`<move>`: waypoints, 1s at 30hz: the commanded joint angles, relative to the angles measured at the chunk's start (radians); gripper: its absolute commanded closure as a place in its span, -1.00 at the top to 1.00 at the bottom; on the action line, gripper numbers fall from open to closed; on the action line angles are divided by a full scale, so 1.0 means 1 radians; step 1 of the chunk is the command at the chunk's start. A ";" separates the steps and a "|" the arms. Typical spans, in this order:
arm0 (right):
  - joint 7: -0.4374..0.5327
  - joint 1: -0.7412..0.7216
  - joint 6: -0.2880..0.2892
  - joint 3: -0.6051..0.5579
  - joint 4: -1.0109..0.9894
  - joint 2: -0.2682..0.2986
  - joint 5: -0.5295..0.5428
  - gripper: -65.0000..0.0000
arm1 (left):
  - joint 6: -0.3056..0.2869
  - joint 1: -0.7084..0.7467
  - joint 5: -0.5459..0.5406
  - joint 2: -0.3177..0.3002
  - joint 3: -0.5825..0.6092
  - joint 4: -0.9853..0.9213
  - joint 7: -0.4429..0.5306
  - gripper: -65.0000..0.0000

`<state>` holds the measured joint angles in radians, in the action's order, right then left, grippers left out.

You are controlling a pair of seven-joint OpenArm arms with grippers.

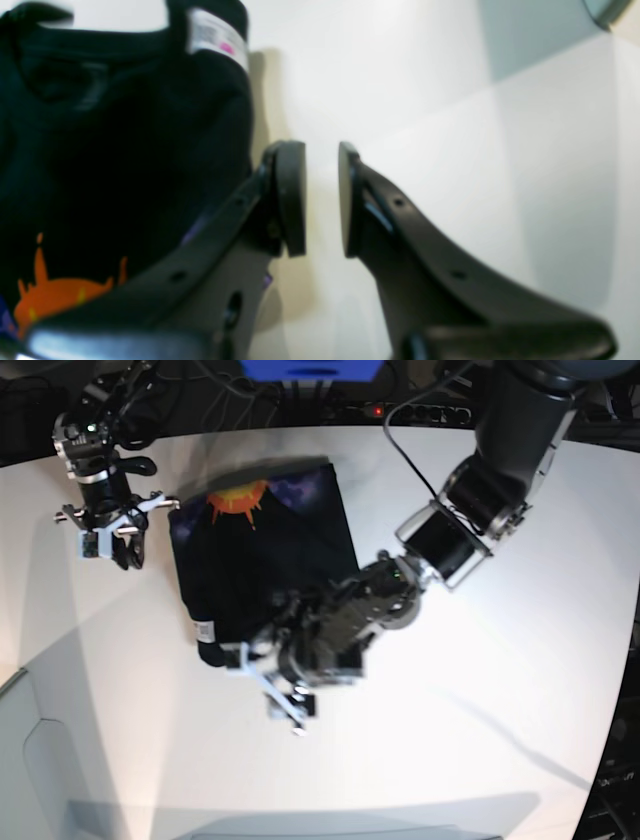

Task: Fold the T-shirt properly
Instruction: 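Release the shirt and withdraw the left gripper to its side, then grasp the printed edge with the right gripper and pull it square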

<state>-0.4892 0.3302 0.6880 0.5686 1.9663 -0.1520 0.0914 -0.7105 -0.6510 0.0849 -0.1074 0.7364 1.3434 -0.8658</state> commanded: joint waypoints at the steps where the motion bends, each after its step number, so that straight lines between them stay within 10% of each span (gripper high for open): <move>1: 0.027 -0.001 0.010 -0.008 0.029 0.004 0.017 -0.63 | 0.012 -0.036 0.023 -0.030 -0.077 0.040 -0.034 0.38; 16: 0.027 0.020 0.010 -0.158 0.026 0.002 0.021 -1.00 | 0.012 0.483 0.022 -0.243 -1.198 0.459 -0.194 0.38; 30: 0.139 0.073 0.010 -0.178 -0.184 0.024 0.021 -1.00 | 0.012 0.646 0.026 -0.245 -1.481 0.453 -0.192 0.38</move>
<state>-0.3561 0.3958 0.6876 0.3912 1.7691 -0.1276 0.1028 -0.7033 0.0032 0.1085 -0.3351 -0.7410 1.7775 -1.0695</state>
